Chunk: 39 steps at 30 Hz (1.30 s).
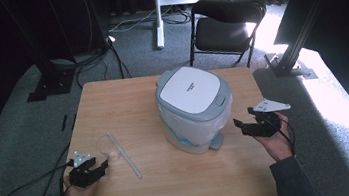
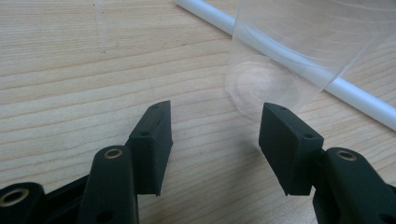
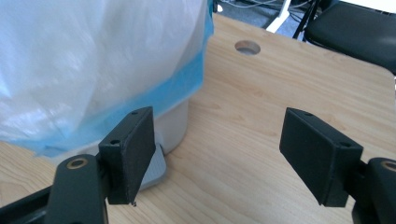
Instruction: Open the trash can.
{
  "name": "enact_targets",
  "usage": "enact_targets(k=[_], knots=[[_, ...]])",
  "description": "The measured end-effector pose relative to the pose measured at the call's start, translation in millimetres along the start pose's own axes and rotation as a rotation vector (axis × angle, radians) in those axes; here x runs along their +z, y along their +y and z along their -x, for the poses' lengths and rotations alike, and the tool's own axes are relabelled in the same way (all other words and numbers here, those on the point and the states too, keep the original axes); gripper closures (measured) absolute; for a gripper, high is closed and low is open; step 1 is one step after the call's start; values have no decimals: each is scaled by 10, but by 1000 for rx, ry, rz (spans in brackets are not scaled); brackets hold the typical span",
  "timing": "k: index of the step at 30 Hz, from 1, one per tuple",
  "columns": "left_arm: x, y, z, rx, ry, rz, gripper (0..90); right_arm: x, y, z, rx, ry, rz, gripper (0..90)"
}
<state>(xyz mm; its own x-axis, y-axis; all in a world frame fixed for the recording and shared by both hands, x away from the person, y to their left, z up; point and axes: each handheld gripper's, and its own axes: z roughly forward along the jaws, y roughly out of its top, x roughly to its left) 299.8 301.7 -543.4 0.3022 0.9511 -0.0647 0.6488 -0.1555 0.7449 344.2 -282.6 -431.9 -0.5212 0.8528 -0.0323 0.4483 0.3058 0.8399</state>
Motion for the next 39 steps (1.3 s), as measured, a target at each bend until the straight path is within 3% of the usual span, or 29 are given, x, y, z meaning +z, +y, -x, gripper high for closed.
enact_targets(k=[14, 23, 39], knots=[[1, 1, -2, -3, -3, 0, 446, -110, 251, 31, -6, 21, 42, 268], [2, 2, -2, -6, -4, 1, 446, -197, 431, 63, -12, 24, 72, 336], [3, 2, -2, -7, -5, 3, 446, -332, 685, 19, -7, 61, 137, 335]])
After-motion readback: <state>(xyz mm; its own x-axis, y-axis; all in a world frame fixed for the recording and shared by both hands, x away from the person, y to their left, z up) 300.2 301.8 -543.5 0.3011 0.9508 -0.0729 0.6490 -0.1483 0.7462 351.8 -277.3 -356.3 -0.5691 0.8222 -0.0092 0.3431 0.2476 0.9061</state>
